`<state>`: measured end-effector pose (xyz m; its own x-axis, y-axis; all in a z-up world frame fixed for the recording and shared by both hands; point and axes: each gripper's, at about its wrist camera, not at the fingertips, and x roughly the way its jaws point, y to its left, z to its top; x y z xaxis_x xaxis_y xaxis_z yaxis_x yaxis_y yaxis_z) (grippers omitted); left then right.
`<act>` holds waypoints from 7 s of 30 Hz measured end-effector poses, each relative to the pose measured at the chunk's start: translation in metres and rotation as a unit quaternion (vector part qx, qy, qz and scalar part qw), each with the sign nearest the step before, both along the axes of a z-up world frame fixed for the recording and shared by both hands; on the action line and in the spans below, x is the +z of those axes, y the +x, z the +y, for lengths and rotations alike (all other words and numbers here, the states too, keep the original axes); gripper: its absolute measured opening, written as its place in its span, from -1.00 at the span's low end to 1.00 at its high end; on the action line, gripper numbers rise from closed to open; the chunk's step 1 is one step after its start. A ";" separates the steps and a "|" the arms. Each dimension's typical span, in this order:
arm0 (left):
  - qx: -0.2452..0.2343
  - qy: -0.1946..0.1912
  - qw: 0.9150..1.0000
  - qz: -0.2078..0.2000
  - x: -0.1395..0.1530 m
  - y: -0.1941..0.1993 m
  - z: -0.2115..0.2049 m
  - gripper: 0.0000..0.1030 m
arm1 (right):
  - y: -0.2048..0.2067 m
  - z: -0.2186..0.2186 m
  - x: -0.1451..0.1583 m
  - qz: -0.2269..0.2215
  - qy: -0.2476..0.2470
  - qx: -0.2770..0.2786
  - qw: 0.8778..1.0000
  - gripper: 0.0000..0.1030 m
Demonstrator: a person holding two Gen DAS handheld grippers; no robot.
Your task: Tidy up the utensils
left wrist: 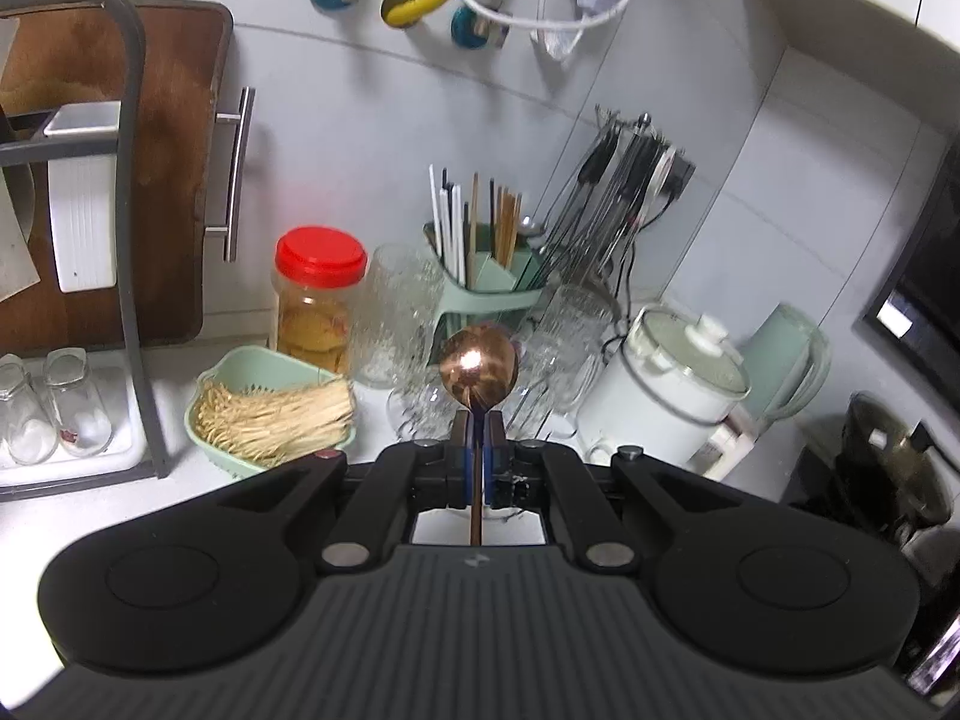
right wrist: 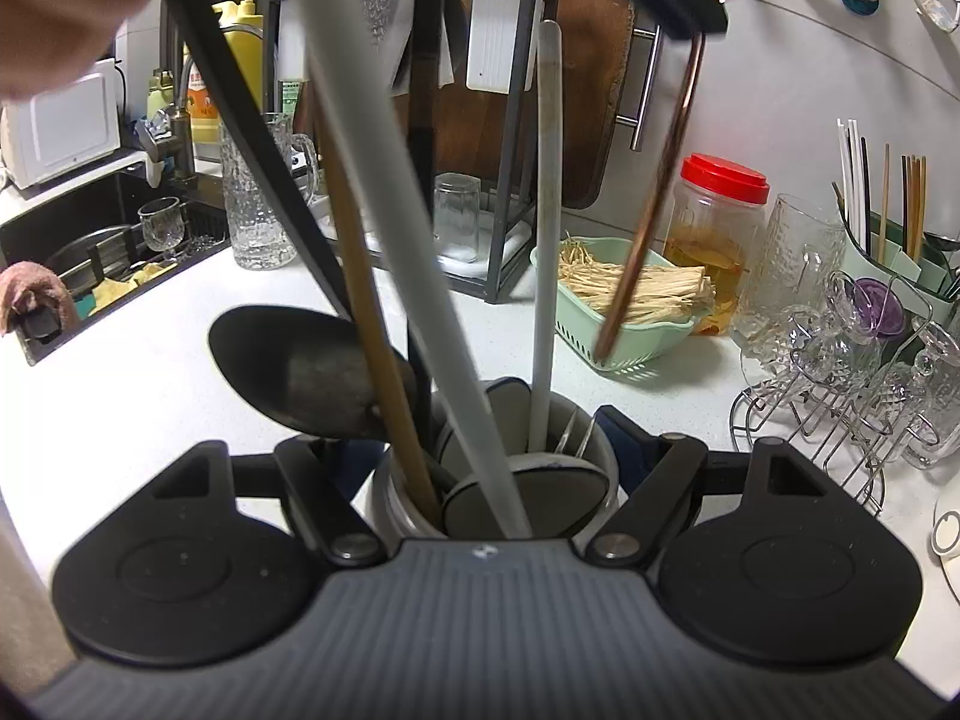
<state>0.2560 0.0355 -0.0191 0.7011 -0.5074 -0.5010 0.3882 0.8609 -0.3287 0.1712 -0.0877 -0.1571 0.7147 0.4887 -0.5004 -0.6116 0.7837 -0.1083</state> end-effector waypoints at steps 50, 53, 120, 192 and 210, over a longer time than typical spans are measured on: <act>-0.050 0.157 0.980 0.112 -0.154 0.107 0.009 -0.39 | -0.009 -0.036 0.001 0.017 0.003 -0.090 0.996 0.52; -0.053 0.171 0.977 0.113 -0.165 0.123 0.001 -0.39 | -0.013 -0.034 0.003 0.018 0.003 -0.093 0.995 0.52; 0.112 0.031 0.992 0.041 -0.043 -0.038 0.058 -0.93 | 0.006 -0.006 0.002 0.015 -0.025 -0.028 0.999 0.55; 0.076 -0.065 0.983 0.154 -0.079 0.020 0.057 -0.98 | -0.010 -0.040 0.001 0.029 -0.025 -0.069 0.997 0.54; 0.208 -0.216 0.852 0.428 -0.224 0.054 0.059 -0.40 | -0.012 -0.086 -0.002 0.025 -0.015 -0.082 0.996 0.54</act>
